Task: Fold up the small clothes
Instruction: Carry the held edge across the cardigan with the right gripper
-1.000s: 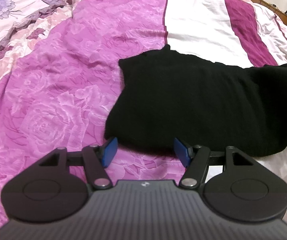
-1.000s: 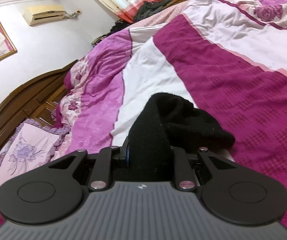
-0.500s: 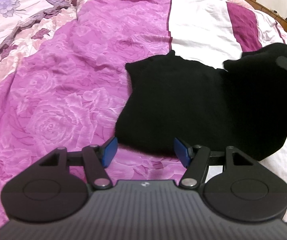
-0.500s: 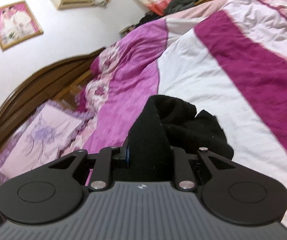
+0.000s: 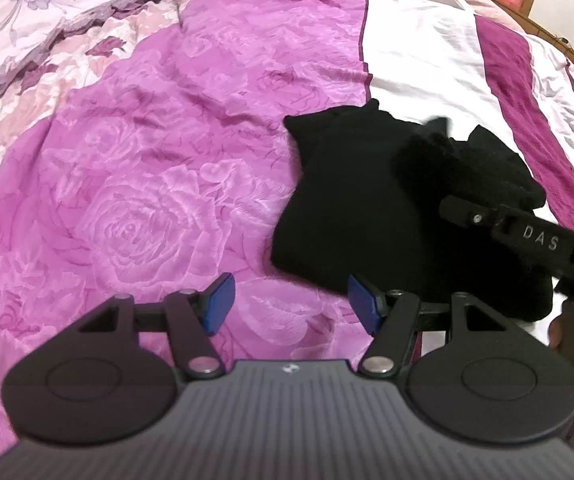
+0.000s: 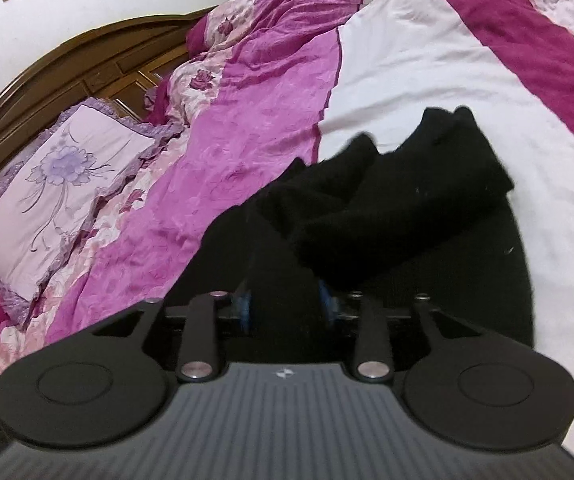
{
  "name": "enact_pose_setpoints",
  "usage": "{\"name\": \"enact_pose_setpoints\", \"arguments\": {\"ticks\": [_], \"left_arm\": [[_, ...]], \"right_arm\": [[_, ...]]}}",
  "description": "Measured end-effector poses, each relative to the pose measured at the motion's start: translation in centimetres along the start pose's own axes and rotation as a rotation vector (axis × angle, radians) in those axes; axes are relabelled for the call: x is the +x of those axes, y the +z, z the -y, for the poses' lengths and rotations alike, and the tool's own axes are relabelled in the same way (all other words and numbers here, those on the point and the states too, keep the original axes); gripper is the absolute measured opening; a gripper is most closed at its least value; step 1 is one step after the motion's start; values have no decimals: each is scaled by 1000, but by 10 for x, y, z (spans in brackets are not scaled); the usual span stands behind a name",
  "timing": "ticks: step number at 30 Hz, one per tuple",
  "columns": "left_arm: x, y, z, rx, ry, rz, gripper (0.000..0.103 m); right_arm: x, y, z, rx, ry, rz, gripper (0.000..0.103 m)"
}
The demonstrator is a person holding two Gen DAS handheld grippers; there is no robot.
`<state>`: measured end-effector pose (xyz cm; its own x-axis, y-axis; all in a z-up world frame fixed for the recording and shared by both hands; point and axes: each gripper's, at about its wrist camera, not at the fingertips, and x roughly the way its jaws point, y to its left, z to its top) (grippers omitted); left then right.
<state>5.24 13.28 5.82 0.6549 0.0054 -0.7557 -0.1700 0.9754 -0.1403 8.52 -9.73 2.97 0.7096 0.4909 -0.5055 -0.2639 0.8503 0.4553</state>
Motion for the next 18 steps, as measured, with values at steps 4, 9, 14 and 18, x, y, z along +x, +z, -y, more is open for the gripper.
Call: {"name": "enact_pose_setpoints", "arguments": {"ticks": [4,9,14,18], "left_arm": [[0,-3,-2,-10,-8,-6,64],[-8,-5,0,-10,-27,8,64],[-21,-6,11,4,-59,43,64],[-31,-6,23,30,-78,64,64]], "right_arm": [[-12,-7,-6,28,32,0,62],[-47,-14,-8,85,66,13,64],[-89,-10,-5,60,22,64,65],[-118,-4,3,56,-31,118,67]]}}
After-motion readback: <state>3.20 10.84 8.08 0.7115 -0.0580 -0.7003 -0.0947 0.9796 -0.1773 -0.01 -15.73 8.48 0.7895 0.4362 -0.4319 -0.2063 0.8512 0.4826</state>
